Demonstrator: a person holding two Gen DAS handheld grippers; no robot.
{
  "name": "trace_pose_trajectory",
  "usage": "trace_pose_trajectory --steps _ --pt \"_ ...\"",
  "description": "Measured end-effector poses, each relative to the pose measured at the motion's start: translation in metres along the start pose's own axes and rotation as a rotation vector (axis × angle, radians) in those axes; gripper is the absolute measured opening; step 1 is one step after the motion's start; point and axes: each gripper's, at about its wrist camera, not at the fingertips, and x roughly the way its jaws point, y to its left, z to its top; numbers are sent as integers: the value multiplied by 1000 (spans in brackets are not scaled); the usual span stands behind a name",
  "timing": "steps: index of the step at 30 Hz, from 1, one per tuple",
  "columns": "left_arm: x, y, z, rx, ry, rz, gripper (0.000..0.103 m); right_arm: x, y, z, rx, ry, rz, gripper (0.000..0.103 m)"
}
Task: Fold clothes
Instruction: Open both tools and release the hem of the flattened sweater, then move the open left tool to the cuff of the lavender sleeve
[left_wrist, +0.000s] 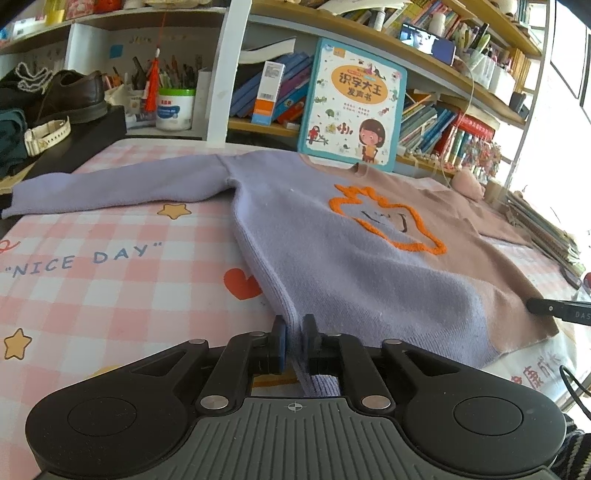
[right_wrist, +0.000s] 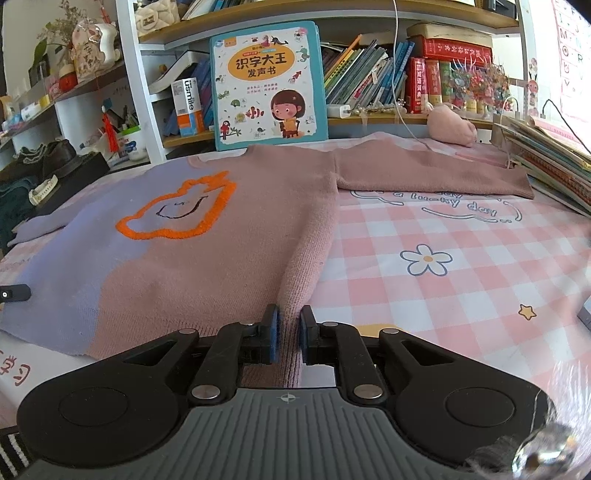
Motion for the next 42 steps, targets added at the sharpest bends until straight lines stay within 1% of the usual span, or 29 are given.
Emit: trace_pose_trajectory --steps 1,3,4,5,6,8,9,10,11,12,13,14,17,24,26,32,37,42 --pt "-1 -1 0 9 -7 7 15 0 0 0 2 -2 -2 14" --pt "-6 -4 1 34 -29 27 26 -1 0 0 10 -8 -2 25" --pt "-8 -6 2 50 -45 40 36 -3 0 0 12 -18 -2 36" --pt "-11 -8 3 67 -62 54 49 -4 0 0 13 -28 -1 42" --pt "-14 -10 4 83 -79 67 55 -6 1 1 9 -41 -1 44" --pt "-19 -15 6 112 -111 84 70 -10 4 3 -5 -60 -8 54" --pt "-21 -17 7 124 -123 88 72 -11 5 4 -11 -69 -11 57" --pt "-23 -20 8 136 -136 91 74 -13 7 4 -20 -78 -14 61" --pt "-24 -22 8 147 -147 95 80 -14 8 5 -28 -86 -17 65" --pt "-25 -23 8 154 -155 97 82 -14 10 5 -32 -90 -17 67" --pt "-26 -24 8 160 -162 99 84 -14 11 5 -37 -93 -17 72" --pt "-26 -25 8 165 -166 101 85 -14 12 6 -41 -97 -18 75" --pt "-25 -26 9 162 -167 107 88 -14 16 6 -51 -102 -13 79" --pt "-26 -19 10 126 -173 122 91 -14 23 7 -71 -115 -2 82" --pt "-26 -17 11 116 -174 129 93 -13 25 8 -79 -115 0 83" --pt "-23 -10 11 85 -154 133 94 -10 34 11 -97 -119 12 87" --pt "-22 -9 8 103 -158 134 94 -5 43 13 -114 -118 36 88" --pt "-22 -9 8 143 -183 181 94 2 52 18 -128 -117 66 89"
